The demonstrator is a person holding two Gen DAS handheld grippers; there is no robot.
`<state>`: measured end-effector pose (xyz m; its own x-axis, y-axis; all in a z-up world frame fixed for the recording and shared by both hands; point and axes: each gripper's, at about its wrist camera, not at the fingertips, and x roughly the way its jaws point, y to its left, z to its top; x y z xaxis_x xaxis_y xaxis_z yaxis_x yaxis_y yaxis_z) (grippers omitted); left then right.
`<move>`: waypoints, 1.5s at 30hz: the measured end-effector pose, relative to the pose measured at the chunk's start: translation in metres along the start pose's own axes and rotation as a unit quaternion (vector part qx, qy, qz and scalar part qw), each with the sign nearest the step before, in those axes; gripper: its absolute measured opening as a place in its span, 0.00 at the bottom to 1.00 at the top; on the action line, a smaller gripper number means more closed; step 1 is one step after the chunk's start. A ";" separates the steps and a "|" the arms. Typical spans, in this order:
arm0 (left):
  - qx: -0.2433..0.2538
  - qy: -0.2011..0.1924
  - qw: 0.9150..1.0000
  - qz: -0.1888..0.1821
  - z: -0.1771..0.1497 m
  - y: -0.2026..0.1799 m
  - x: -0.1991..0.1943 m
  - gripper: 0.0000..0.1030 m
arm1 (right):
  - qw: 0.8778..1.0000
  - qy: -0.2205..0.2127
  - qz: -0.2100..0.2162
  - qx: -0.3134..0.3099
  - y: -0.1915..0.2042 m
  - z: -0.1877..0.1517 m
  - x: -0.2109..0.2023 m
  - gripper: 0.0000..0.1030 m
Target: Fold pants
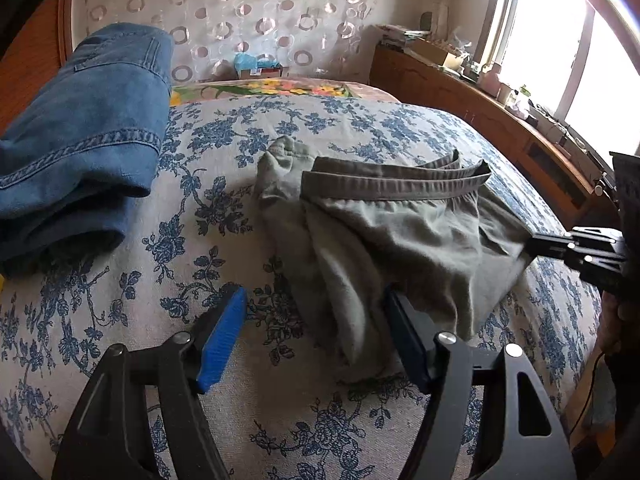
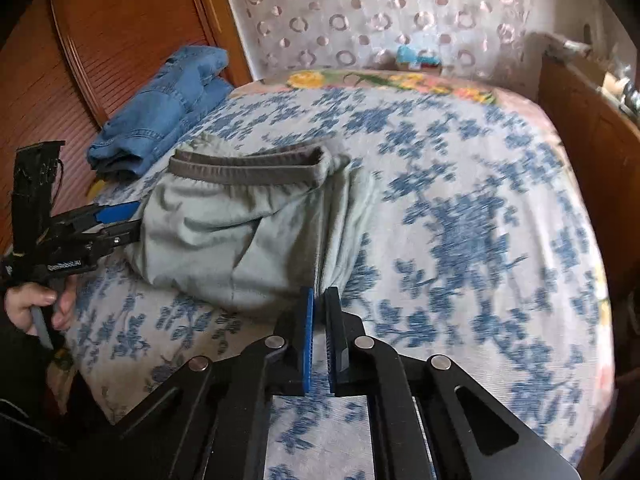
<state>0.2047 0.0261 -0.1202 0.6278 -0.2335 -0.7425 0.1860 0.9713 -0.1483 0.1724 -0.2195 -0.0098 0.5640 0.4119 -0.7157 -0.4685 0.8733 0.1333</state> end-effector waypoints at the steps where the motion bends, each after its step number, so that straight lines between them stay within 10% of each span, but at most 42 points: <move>1: 0.001 0.000 1.000 0.000 0.000 -0.001 0.000 0.69 | 1.000 -0.005 -0.007 0.001 -0.002 0.000 -0.003 0.04; 11: 0.002 0.001 1.000 0.000 -0.001 0.000 0.000 0.70 | 1.000 -0.001 0.005 0.014 -0.005 -0.003 0.001 0.06; 19: 0.002 0.001 1.000 0.000 0.000 -0.001 0.000 0.70 | 1.000 -0.017 -0.008 0.008 -0.003 0.017 0.008 0.39; 38: 0.008 -0.020 1.000 -0.004 0.013 -0.005 -0.010 0.70 | 0.998 -0.010 -0.049 -0.029 0.008 0.029 0.051 0.55; 45: 0.026 -0.027 0.999 -0.024 0.044 -0.011 -0.004 0.49 | 0.999 -0.011 -0.044 -0.027 0.005 0.029 0.050 0.56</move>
<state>0.2332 0.0139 -0.0868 0.6566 -0.2827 -0.6992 0.2544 0.9558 -0.1475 0.2182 -0.1871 -0.0248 0.6185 0.3401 -0.7083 -0.4526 0.8911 0.0327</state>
